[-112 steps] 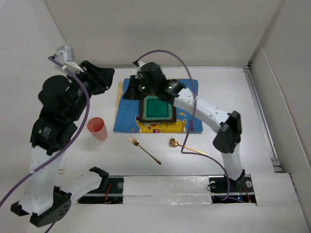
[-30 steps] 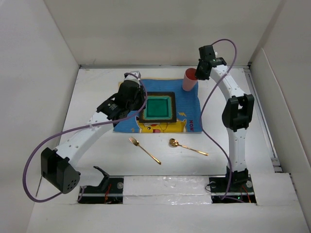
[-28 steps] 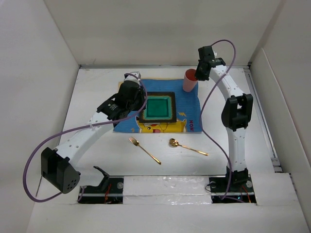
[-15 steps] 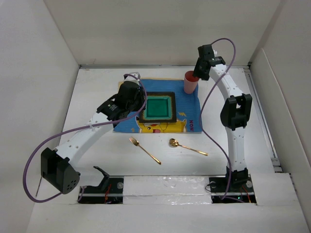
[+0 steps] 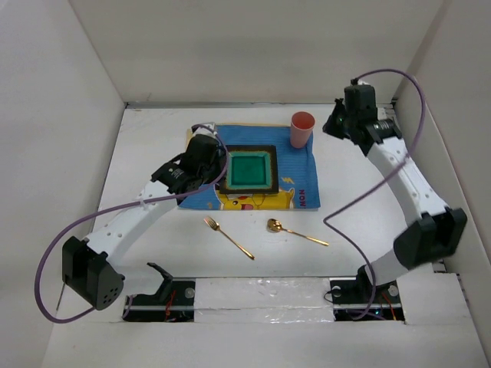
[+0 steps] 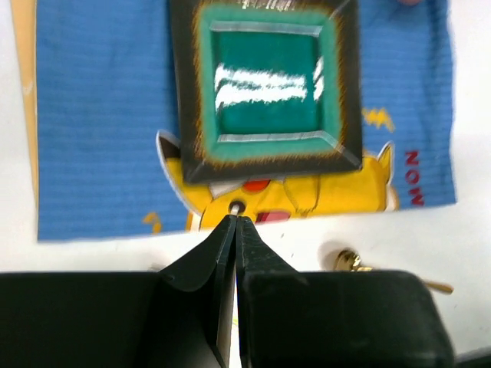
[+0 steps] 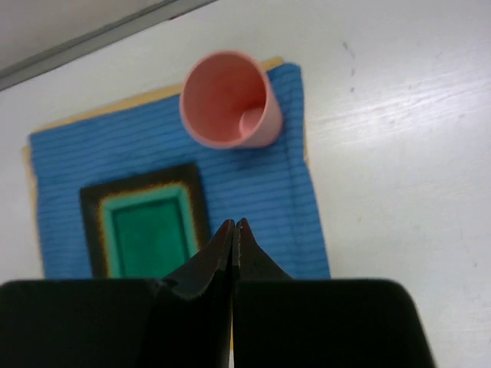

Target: Set the dinner table for one person

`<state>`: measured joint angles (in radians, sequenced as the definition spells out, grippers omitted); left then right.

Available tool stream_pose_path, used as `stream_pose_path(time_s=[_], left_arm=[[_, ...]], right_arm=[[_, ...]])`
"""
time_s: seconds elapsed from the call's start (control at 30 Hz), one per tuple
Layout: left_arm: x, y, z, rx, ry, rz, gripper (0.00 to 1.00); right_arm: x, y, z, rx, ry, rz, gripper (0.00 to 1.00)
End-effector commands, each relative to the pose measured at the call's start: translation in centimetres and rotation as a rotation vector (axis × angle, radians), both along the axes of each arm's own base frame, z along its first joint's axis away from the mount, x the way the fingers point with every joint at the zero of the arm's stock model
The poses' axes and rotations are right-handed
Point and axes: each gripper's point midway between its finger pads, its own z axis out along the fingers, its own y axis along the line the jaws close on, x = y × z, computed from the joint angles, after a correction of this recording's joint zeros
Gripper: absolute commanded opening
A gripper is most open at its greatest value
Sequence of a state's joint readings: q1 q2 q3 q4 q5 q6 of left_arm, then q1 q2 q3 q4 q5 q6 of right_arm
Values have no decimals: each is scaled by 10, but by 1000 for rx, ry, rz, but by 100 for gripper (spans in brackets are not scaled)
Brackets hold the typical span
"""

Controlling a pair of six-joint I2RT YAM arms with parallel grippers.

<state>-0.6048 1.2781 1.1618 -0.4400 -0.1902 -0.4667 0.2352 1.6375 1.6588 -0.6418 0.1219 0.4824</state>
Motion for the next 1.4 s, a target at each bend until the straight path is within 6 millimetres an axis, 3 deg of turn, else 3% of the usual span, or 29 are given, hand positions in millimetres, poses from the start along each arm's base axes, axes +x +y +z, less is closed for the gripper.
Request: stream_pose_path(time_s=[0.0,0.07,0.1,0.13,0.17,0.23,0.27,0.3,0.33,0.4,0.5,0.57,0.67,0.8,0.9,0.93,1.1,1.37], left_arm=[[-36,20,-27,10,113,38,0],[-57,31,-60,27,199,65,0],[-64,35,-63,16,200,74,0],[-68,38,-68,16,207,86,0],[-72,43,-78,18,220,113,0],[-70,47,-73,11,195,140,0],[-64,46,-66,1,168,151,0],[-63,44,-65,-3,168,150,2],[-64,43,-67,-8,182,152,5],[-78,40,-86,-28,268,161,9],[-105,29,-105,9,274,146,13],[-120,11,-108,12,280,151,21],[-143,0,-133,48,371,188,29],[-145,-11,-142,-27,380,237,36],[-139,-11,-141,-37,358,267,47],[-139,-9,-148,-27,366,298,51],[-140,-10,-163,-40,391,349,51],[-137,6,-187,4,403,505,41]], right_arm=[[-34,43,9,116,-89,142,0],[-69,54,-8,145,-48,209,0],[-85,65,-13,152,-31,247,0],[-103,69,-36,154,22,277,0],[-122,79,-33,191,20,343,0],[-152,101,-43,232,38,457,0],[-184,121,-61,262,84,581,0],[-191,120,-70,263,106,587,0],[-210,133,-80,250,140,637,0],[-217,130,-99,181,175,605,1],[-224,127,-122,133,249,612,10],[-235,129,-137,89,295,638,22],[-241,118,-160,22,356,590,37],[-239,103,-183,-8,397,513,48],[-242,98,-198,-46,459,500,49],[-241,98,-201,-52,471,493,49],[-239,103,-196,-26,455,497,49],[-242,109,-190,14,456,513,49]])
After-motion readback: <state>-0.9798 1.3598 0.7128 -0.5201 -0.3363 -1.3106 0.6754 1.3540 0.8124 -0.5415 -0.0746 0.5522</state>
